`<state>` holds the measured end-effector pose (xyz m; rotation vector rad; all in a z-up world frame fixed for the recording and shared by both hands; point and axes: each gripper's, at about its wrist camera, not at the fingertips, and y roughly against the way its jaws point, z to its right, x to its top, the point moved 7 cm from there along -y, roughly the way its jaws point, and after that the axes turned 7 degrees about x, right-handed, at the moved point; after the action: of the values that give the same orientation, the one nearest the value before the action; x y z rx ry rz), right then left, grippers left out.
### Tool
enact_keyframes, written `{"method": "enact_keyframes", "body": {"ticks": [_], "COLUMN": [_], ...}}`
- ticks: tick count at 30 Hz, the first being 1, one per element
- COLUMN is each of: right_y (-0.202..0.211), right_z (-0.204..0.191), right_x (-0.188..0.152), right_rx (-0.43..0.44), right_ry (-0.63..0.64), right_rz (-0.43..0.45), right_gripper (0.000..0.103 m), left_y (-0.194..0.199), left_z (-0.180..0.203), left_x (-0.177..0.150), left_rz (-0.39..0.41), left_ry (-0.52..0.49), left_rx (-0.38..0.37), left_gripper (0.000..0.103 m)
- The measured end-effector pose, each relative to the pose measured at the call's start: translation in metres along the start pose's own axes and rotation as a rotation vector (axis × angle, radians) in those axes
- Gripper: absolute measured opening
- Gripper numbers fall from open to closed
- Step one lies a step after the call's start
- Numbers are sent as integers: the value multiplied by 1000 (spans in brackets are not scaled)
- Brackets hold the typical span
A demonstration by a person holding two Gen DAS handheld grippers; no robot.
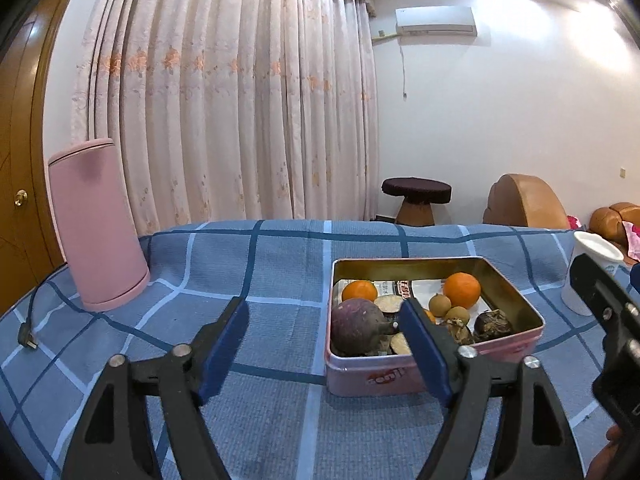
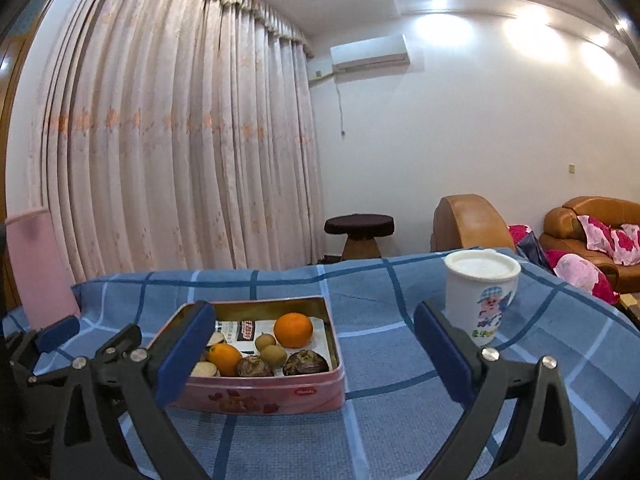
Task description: Organize fruits
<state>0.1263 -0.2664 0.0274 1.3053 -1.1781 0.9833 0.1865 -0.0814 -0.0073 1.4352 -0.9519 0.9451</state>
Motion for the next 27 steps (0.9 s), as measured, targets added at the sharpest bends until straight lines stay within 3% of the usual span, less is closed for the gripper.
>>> {"method": "enact_keyframes", "body": {"ticks": [8,27], "right_y": [18,28], "right_z": [3,8], "right_x": [6,9], "right_rx": [-10,-26], "right_ry": [-25,-43], "right_rz": [76,111], "right_gripper": [103,103], "left_y": [15,18], "left_z": [3,4], "left_x": [0,-2], "left_rz": [51,56], "left_ry": [-23,-21], "left_rx": [6,8], "left_gripper": [87,88]}}
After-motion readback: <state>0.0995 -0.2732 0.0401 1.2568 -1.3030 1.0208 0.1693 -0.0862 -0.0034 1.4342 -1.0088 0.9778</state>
